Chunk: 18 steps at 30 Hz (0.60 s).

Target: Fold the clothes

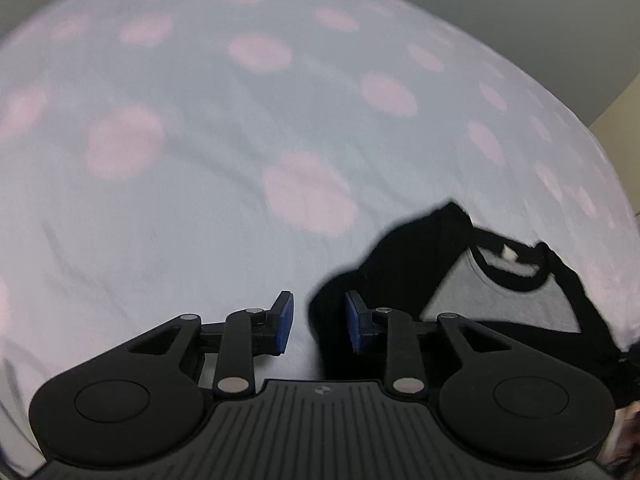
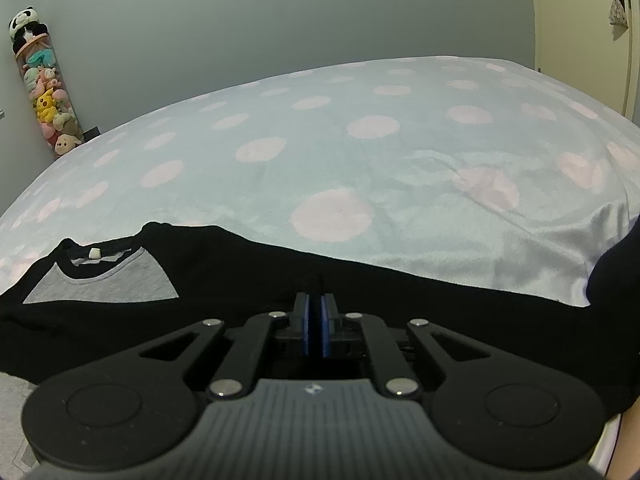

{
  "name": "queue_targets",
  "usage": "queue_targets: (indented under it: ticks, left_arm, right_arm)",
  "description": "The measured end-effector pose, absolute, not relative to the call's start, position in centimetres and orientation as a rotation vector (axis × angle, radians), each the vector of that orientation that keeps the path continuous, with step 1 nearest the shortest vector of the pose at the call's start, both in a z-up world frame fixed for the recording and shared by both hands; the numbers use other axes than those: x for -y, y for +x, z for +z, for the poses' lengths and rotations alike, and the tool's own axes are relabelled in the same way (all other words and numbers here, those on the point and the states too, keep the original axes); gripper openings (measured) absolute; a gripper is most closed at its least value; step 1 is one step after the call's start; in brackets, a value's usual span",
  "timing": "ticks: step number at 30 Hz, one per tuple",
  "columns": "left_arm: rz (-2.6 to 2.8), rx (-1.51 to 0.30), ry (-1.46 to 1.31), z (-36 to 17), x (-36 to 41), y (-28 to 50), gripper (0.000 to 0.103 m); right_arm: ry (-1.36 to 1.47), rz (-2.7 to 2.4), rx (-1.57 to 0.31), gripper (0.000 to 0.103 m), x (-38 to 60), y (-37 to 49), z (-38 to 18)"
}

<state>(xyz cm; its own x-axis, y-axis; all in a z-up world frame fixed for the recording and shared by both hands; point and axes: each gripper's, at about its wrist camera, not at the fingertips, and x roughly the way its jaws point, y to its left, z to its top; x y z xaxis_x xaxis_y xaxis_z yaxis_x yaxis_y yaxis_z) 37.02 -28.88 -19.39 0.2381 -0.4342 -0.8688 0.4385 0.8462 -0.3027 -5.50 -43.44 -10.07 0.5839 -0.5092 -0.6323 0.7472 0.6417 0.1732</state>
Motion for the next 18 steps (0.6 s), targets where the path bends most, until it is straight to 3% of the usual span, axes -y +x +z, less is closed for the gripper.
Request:
queue_targets:
  ticks: [1,3,4,11,18]
  left_arm:
    - [-0.586,-1.182,-0.005,-19.3,29.1,37.2,0.025]
    - [-0.560,-1.163,-0.026,-19.0,29.4,37.7,0.009]
    - [-0.547,-1.153,-0.036,-18.8,29.6,38.0,0.007]
    - [-0.457,-1.084,-0.108,-17.6,30.9,39.9,0.000]
    - [-0.414,-1.039,-0.097,-16.0,29.8,41.3,0.000]
  right_arm:
    - [0.453,-0.762,-0.578,0.009,43.4,-5.5,-10.1]
    - [0.452,-0.761,-0.581,0.009,43.4,-5.4,-10.2]
    - [0.452,-0.760,-0.582,0.009,43.3,-5.4,-10.3]
    - [0.438,-0.762,-0.586,0.009,43.3,-5.5,-10.2]
    - [0.459,-0.763,-0.591,0.009,43.6,-5.5,-10.4]
